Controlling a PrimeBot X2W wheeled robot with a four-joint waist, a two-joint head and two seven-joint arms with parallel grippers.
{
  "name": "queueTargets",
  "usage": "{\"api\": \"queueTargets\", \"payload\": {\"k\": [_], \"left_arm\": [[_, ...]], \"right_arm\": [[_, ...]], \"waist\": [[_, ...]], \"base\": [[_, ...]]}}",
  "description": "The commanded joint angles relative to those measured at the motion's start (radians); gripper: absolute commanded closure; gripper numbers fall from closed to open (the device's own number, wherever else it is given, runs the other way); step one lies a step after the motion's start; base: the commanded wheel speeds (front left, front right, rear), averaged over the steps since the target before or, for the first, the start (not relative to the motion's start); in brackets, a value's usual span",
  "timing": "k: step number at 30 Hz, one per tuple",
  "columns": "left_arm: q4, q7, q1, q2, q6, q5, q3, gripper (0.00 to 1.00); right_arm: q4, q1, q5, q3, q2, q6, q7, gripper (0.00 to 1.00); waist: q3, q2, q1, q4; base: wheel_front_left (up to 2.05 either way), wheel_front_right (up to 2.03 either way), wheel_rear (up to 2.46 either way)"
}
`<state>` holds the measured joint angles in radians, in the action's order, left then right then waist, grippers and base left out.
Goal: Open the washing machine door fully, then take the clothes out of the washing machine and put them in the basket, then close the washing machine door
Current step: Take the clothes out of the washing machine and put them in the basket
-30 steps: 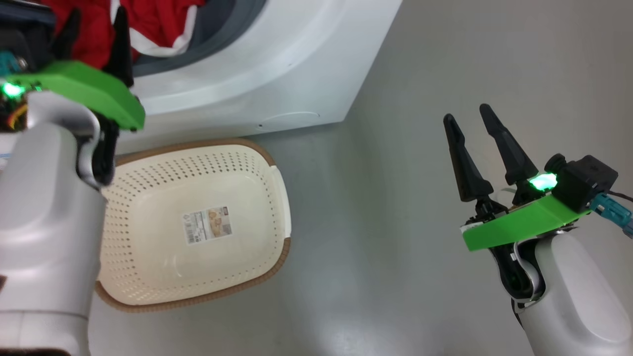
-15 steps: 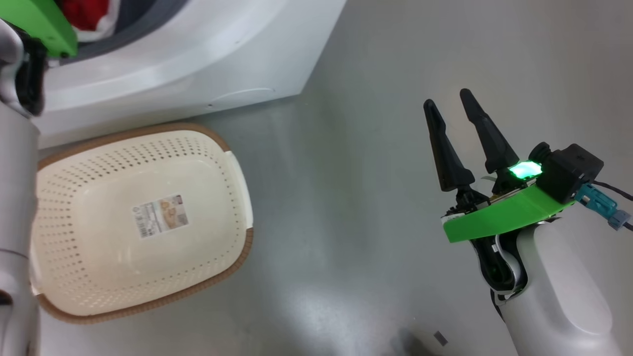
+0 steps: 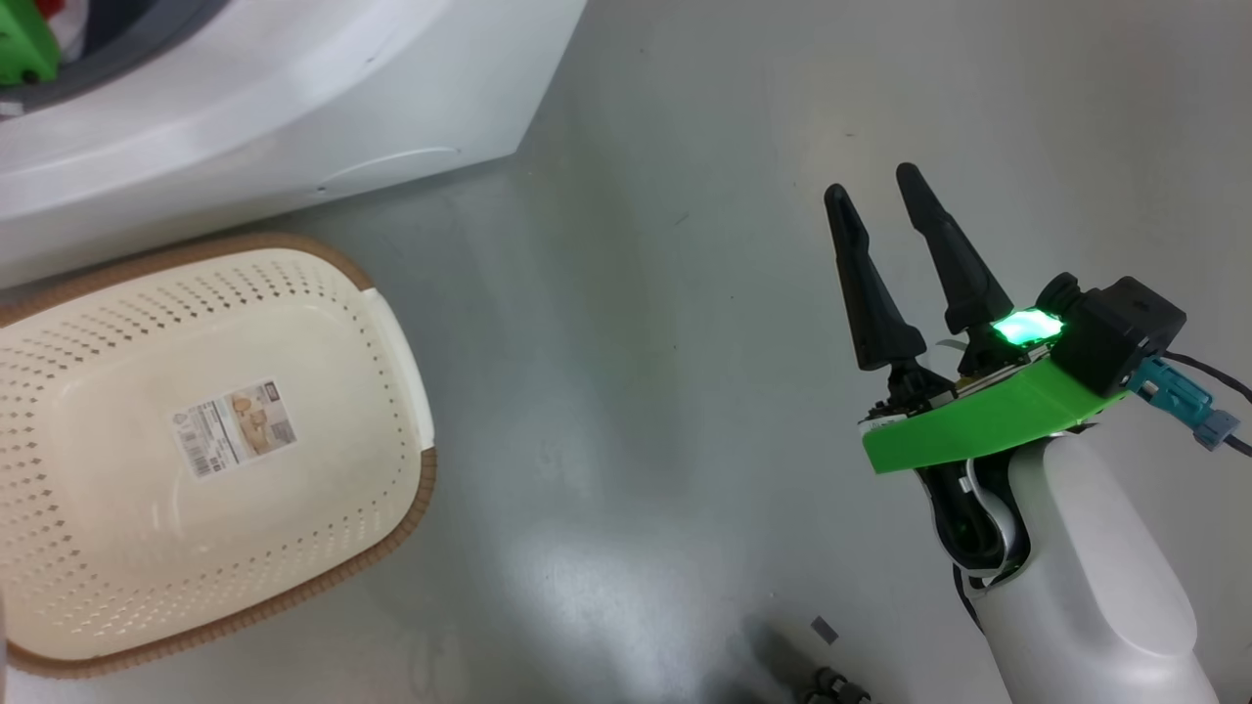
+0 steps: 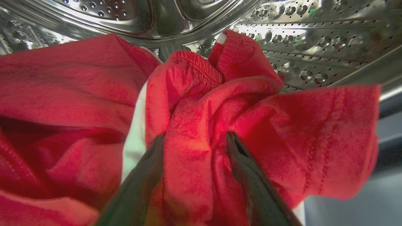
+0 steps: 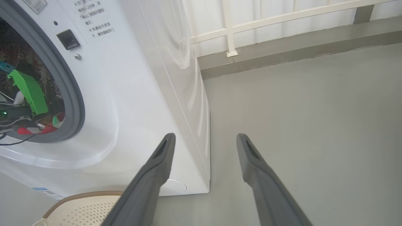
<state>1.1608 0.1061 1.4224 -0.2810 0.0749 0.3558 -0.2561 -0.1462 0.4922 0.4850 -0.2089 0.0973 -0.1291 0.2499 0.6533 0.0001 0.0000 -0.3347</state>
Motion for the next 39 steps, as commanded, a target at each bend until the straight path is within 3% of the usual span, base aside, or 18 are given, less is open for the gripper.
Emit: {"api": "queueTargets", "payload": {"k": [1, 9, 11, 12, 27, 39], "left_arm": [[-0.002, 0.018, 0.027, -0.039, 0.001, 0.005, 0.003, 0.00], [0.055, 0.070, 0.039, -0.031, 0.011, 0.013, -0.012, 0.00], [0.062, 0.073, 0.041, -0.029, 0.013, 0.017, -0.013, 0.43], [0.065, 0.073, 0.041, -0.027, 0.014, 0.019, -0.014, 1.00], [0.068, -0.060, 0.000, 0.003, 0.035, 0.028, -0.043, 1.00], [0.036, -0.236, -0.088, 0.058, 0.051, 0.051, -0.069, 1.00]], "right_arm": [[0.025, -0.016, 0.000, -0.013, -0.007, -0.002, 0.012, 0.00], [0.016, -0.011, -0.001, -0.011, -0.014, -0.002, 0.012, 0.00], [0.014, -0.008, -0.002, -0.011, -0.015, -0.002, 0.012, 0.00], [0.013, -0.007, -0.002, -0.011, -0.015, -0.002, 0.012, 0.00], [0.006, -0.013, -0.003, -0.012, -0.003, -0.002, 0.012, 0.00], [-0.003, -0.031, -0.003, -0.011, 0.026, -0.002, 0.012, 0.00]], "waist": [[0.006, -0.0001, 0.0000, -0.008], [0.003, -0.0001, 0.0000, -0.011], [0.001, -0.0001, 0.0000, -0.011], [-0.001, -0.0001, 0.0000, -0.010], [-0.063, -0.0001, 0.0000, 0.016], [-0.149, -0.0001, 0.0000, 0.087]], "base": [[0.00, 0.00, 0.00], [0.00, 0.00, 0.00], [0.00, 0.00, 0.00], [0.00, 0.00, 0.00], [0.00, 0.00, 0.00], [0.00, 0.00, 0.00]]}}
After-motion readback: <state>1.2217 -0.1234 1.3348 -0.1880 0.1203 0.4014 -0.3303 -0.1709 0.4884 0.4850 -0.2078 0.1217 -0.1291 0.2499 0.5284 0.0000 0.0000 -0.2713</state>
